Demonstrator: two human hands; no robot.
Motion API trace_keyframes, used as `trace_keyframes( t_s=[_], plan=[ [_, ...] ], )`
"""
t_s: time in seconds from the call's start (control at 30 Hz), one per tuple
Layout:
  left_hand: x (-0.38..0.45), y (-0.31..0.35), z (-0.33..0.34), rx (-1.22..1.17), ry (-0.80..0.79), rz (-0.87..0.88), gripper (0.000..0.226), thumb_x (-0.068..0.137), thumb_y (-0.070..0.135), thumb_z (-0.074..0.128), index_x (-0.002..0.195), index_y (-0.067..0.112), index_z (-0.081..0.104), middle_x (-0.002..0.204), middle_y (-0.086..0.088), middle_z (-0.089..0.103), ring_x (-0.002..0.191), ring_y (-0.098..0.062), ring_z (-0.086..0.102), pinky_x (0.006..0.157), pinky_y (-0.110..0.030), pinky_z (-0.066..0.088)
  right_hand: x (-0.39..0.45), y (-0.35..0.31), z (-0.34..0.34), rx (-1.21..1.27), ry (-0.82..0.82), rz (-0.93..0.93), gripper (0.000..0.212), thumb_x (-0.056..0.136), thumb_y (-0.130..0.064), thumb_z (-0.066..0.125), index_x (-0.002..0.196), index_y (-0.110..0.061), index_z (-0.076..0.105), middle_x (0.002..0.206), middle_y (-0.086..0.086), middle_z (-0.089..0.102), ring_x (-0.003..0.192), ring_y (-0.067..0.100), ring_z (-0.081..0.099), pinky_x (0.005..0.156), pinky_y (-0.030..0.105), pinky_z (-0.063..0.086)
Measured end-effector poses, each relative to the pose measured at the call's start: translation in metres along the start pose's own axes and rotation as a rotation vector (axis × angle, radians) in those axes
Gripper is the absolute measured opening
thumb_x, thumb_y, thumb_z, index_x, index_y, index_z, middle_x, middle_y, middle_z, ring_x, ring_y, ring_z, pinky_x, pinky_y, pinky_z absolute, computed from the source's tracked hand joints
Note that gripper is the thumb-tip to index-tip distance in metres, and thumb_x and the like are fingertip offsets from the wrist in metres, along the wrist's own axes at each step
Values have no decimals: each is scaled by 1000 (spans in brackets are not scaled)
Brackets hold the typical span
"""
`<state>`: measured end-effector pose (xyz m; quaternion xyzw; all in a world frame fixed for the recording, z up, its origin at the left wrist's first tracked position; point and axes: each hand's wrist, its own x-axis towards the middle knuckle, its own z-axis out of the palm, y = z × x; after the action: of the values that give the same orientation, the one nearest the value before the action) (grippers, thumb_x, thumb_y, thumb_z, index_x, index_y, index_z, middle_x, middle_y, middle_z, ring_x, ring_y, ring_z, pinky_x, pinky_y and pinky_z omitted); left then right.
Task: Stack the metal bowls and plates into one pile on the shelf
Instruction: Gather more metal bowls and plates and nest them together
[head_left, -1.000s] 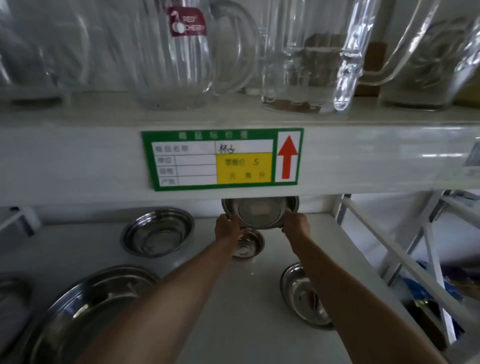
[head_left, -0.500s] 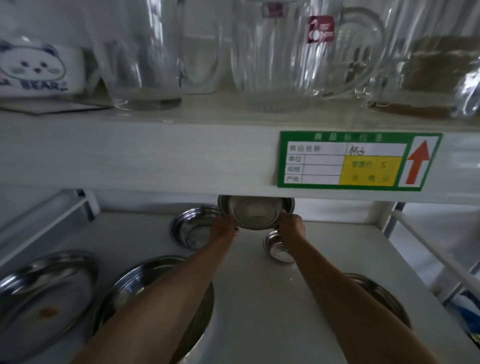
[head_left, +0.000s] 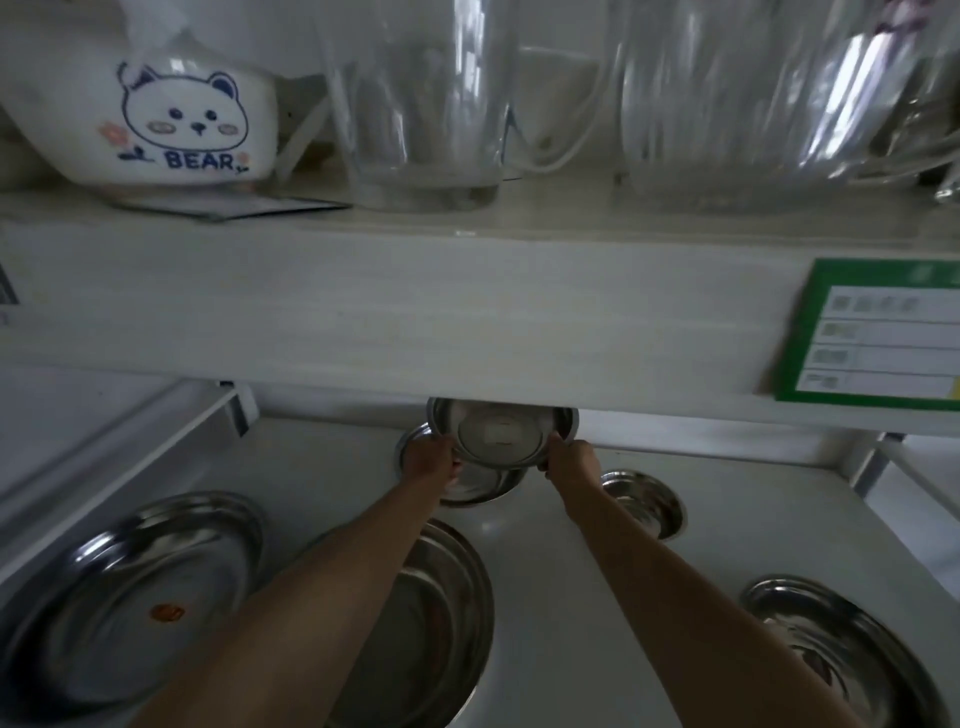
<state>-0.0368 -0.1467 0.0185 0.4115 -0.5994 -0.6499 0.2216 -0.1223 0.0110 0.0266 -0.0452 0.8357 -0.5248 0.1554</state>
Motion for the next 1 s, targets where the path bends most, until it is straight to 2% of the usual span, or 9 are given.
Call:
trace_keyframes(
  t_s=[0.07,0.17,0.3,0.4,0.47,0.63,0.87,1.0],
  plan=[
    [5,-1,-10,-11,-1,-14,28,95,15,52,67,10,52,60,-7,54,37,-12,54,49,-25,45,1,-1,10,14,-11,1,56,88,-52,43,91,-3,72,99,19,73,95,36,68,84,38,50],
    [18,-5,-23,-21,-16,-51,23,94,16,54,73,6,56,65,-9,56,55,-20,55,54,-31,48,2,-3,23,36,-4,-9,56,92,-49,45,109,0,68,109,22,70,102,38,65,85,37,48],
    [29,-10,-38,-14,-12,-80,20,93,11,56,73,7,56,63,-9,55,52,-19,50,53,-28,48,7,-2,41,38,-7,-9,50,95,-43,47,113,2,63,115,24,65,107,39,62,94,43,50],
    [35,-15,-47,16,3,-94,21,91,12,59,71,7,56,67,-10,58,56,-18,53,58,-30,51,9,3,53,9,-30,21,52,96,-39,47,124,5,56,124,24,60,115,40,58,97,42,48],
    [39,-18,-52,34,9,-99,21,90,14,60,71,7,56,68,-9,59,56,-17,55,54,-28,51,8,6,58,-22,-35,29,52,97,-36,47,127,7,53,127,24,58,117,40,56,96,41,46],
    [45,-28,-58,87,40,-103,22,88,16,63,70,7,57,64,-8,60,51,-15,55,44,-21,47,8,7,69,-92,-7,27,48,97,-31,49,125,6,54,128,25,58,119,40,56,97,42,47],
    [53,-36,-63,81,55,-99,16,88,12,64,78,0,60,63,-11,59,48,-18,53,43,-25,45,8,9,76,-201,52,21,44,91,-29,55,120,4,59,122,22,63,114,37,60,90,37,48],
    [55,-39,-62,99,56,-61,25,85,11,67,63,4,57,56,-11,56,38,-15,50,40,-21,42,11,14,78,-250,91,7,42,89,-30,60,112,5,63,116,23,67,111,37,62,87,37,49]
  ],
)
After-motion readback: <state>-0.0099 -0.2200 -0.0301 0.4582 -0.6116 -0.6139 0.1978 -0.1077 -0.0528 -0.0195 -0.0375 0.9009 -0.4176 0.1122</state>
